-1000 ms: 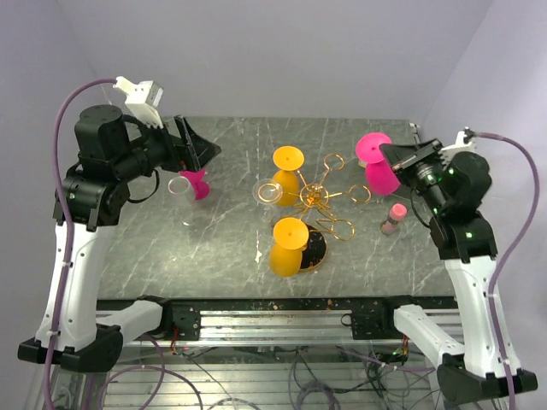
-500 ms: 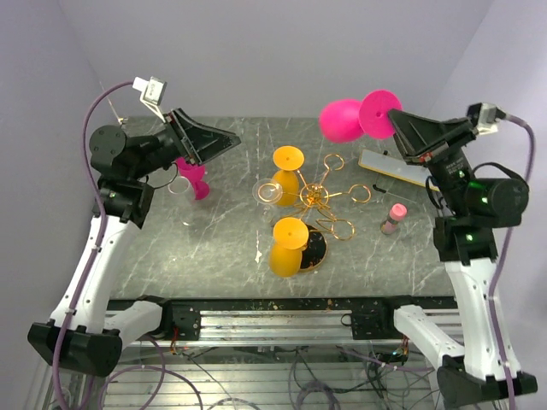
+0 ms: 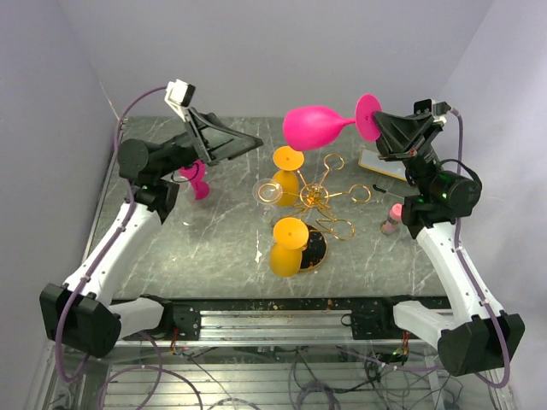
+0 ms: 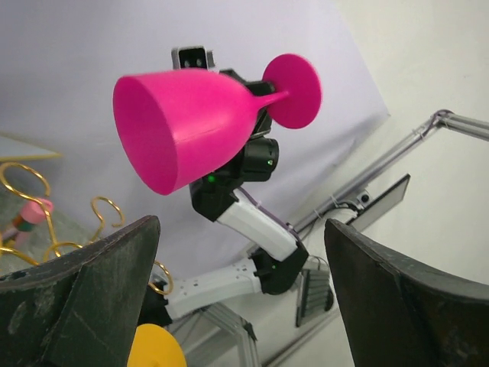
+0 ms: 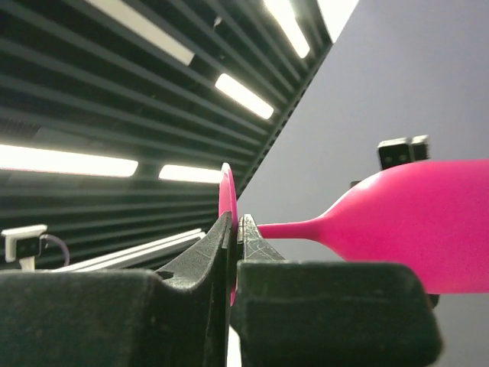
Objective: Take the wine glass off the wine glass rack
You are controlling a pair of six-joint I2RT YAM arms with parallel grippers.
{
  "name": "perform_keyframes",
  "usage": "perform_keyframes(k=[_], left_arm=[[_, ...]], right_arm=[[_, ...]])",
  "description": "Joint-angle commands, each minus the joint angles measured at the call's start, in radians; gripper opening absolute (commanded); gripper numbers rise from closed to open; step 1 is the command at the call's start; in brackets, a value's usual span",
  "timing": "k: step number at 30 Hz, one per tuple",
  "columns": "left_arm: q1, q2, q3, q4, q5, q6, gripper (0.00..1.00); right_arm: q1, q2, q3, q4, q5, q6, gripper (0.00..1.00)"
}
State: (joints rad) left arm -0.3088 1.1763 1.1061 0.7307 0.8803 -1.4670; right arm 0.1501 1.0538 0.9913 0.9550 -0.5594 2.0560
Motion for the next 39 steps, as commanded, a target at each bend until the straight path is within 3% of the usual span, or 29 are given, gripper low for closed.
perform_keyframes(k=[1,5,10,14,17,22,27,33,37,39], left_arm=[[-0.098,0.043,0.023,0.063,-0.018,-0.005,0.98],[-0.163,0.09,0.053,0.081,-0.04,0.006,0.96],[-0.202,0.161,0.093,0.231,-0.067,-0.065,0.86],[-0.217,0.206,0.12,0.291,-0.078,-0.111,0.67],[-0.22,0.227,0.12,0.345,-0.081,-0.153,0.47],[-0.219,0.209,0.113,0.283,-0.073,-0.105,0.16],[-0.196,0.155,0.162,-0.02,-0.073,0.087,0.07],[-0.127,0.102,0.292,-0.563,-0.172,0.439,0.07],[-0.123,0.142,0.481,-1.087,-0.395,0.713,0.07],[-0.124,0.172,0.56,-1.248,-0.513,0.8,0.07]], right_arm=[[0.033,0.013,-0.016,0.196,0.021,0.272,0.0],[0.066,0.029,-0.029,0.203,0.029,0.271,0.0],[0.088,0.042,-0.056,0.223,0.046,0.275,0.0],[0.089,0.044,-0.077,0.223,0.061,0.263,0.0],[0.09,0.034,-0.081,0.18,0.071,0.19,0.0],[0.089,-0.018,-0.075,-0.028,0.092,-0.02,0.17],[0.086,-0.117,-0.038,-0.412,0.168,-0.35,0.37],[0.086,-0.248,0.043,-0.921,0.515,-0.752,0.68],[0.086,-0.307,0.049,-1.051,0.661,-0.912,0.7],[0.086,-0.321,0.072,-1.116,0.708,-0.993,0.7]])
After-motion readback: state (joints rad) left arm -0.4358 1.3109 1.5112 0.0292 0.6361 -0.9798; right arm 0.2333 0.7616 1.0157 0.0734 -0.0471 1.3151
